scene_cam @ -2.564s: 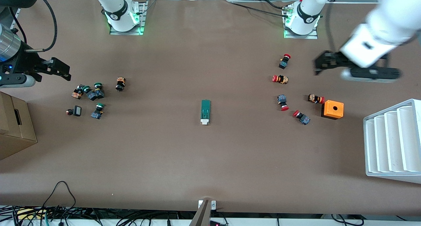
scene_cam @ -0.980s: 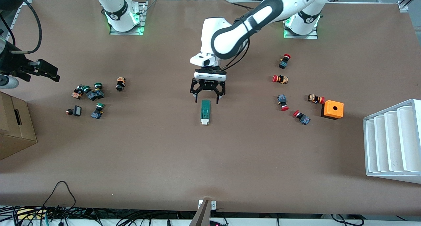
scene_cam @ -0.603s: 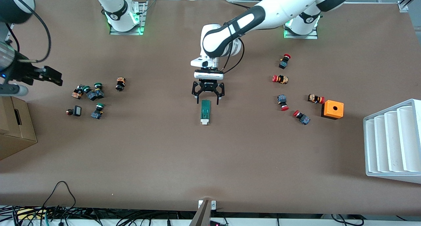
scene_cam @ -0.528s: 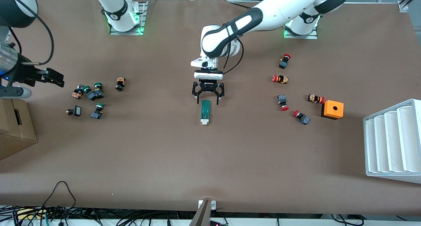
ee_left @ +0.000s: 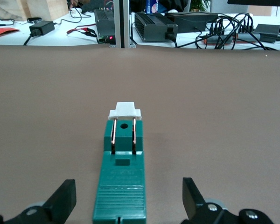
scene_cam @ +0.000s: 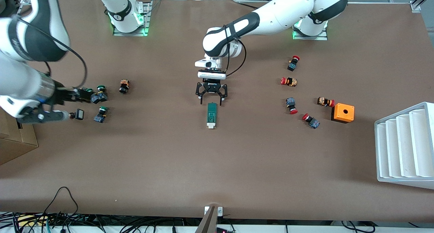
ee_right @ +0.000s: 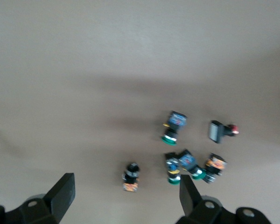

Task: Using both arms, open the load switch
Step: 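Grasp the green switch with the left gripper while the right gripper approaches, then lift the switch with the left gripper while the right gripper grasps it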

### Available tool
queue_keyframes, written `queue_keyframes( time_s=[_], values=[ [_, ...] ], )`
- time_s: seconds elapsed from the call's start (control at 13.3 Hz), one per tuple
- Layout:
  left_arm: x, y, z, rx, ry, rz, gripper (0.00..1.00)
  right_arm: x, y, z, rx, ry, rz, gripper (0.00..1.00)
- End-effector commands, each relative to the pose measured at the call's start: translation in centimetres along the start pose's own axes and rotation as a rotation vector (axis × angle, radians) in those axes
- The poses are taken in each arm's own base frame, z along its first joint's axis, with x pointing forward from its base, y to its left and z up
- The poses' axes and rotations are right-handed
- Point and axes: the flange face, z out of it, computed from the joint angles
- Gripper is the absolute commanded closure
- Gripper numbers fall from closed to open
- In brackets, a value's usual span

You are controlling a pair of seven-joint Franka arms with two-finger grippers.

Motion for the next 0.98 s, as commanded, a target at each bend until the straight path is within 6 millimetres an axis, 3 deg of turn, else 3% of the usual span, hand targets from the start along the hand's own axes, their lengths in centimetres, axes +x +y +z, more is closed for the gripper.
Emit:
queue_keyframes(
  time_s=[0.0, 0.15, 0.3, 0.53, 0.75, 0.9],
  values=[
    [-1.5, 1.9, 1.3, -0.012, 0.046, -0.014, 0.0, 4.3, -1.2, 0.6, 0.136, 0.002, 0.155, 0.01],
    [-2.0, 1.5, 1.8, -0.017, 0.058, -0.011, 0.0, 6.4, -3.3, 2.6, 0.174, -0.013, 0.23, 0.01],
    [-2.4, 1.1, 2.2, -0.025, 0.068, 0.0, 0.0, 8.6, -6.8, 5.3, 0.174, -0.02, 0.331, 0.01],
    [-2.8, 0.0, 3.1, -0.012, 0.088, 0.025, 0.0, 10.9, -14.5, 11.8, 0.198, -0.057, 0.559, 0.01],
    [-3.8, -0.4, 3.6, -0.011, 0.1, 0.043, 0.0, 10.6, -22.7, 16.4, 0.224, -0.057, 0.718, 0.03],
    [-4.1, -0.4, 3.6, -0.01, 0.102, 0.046, 0.06, 9.7, -27.7, 19.0, 0.232, -0.05, 0.823, 0.03]
  ],
)
